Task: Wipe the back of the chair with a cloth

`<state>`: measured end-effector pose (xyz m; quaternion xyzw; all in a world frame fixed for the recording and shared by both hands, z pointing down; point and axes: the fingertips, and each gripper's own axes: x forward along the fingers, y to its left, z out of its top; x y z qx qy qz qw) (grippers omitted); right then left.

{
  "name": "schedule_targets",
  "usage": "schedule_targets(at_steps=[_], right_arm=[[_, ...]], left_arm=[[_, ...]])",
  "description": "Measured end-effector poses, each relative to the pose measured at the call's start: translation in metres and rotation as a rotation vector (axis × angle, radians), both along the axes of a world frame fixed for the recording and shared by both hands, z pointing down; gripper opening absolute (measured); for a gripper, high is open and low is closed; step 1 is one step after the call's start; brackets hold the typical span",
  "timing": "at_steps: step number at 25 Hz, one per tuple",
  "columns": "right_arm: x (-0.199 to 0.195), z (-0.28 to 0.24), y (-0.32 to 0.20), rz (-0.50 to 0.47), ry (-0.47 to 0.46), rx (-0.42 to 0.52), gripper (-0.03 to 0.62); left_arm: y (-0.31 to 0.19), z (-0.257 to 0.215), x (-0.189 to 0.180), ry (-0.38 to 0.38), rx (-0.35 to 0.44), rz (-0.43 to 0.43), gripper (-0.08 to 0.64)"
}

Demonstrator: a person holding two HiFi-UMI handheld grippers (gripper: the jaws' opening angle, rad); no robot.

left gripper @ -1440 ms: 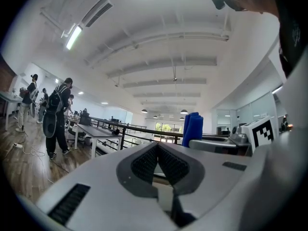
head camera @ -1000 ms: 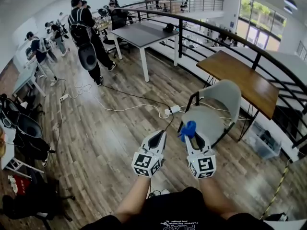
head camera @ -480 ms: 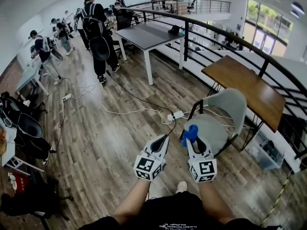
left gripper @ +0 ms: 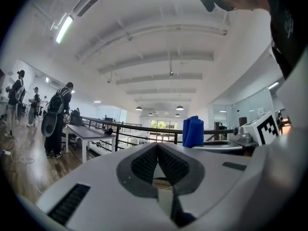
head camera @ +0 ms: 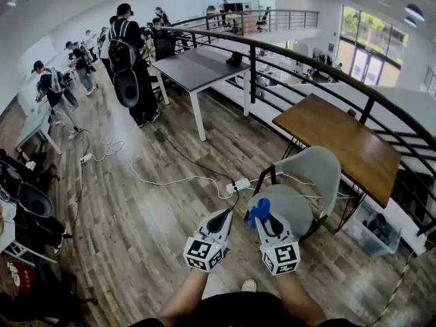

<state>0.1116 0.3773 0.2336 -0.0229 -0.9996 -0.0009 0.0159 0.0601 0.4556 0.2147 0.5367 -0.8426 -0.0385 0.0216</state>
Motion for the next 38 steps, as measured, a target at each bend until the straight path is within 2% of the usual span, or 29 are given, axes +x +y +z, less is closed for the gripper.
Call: schedule_targets(at_steps=[7, 16, 23, 30, 34, 38], right_arm=[[-0.021, 0.011, -0.039, 0.009, 0.016, -0.048, 0.109], [-0.057, 0.011, -0.076, 0.048, 0.013, -0.031, 0.11], [-0.122, 0.006, -0.096, 0.114, -0.005, -0.017, 0.109], [-0.186, 0.006, -0.095, 0.16, -0.021, -0.01, 0.109], [-0.208, 0.008, -0.093, 0.196, -0.01, -0.002, 0.109], [-0.212, 0.012, -0.098, 0.24, 0.007, 0.007, 0.109]], left_arm=[[-0.033, 0.004, -0.022, 0.021, -0.032, 0.001, 0.006], [-0.07, 0.013, -0.062, 0.035, -0.028, 0.037, 0.006], [-0.098, 0.01, -0.126, 0.014, -0.016, 0.121, 0.006], [-0.104, 0.012, -0.189, -0.004, -0.031, 0.171, 0.006], [-0.105, 0.012, -0.219, 0.0, -0.024, 0.201, 0.006], [-0.102, 0.018, -0.233, 0.0, -0.008, 0.208, 0.006]])
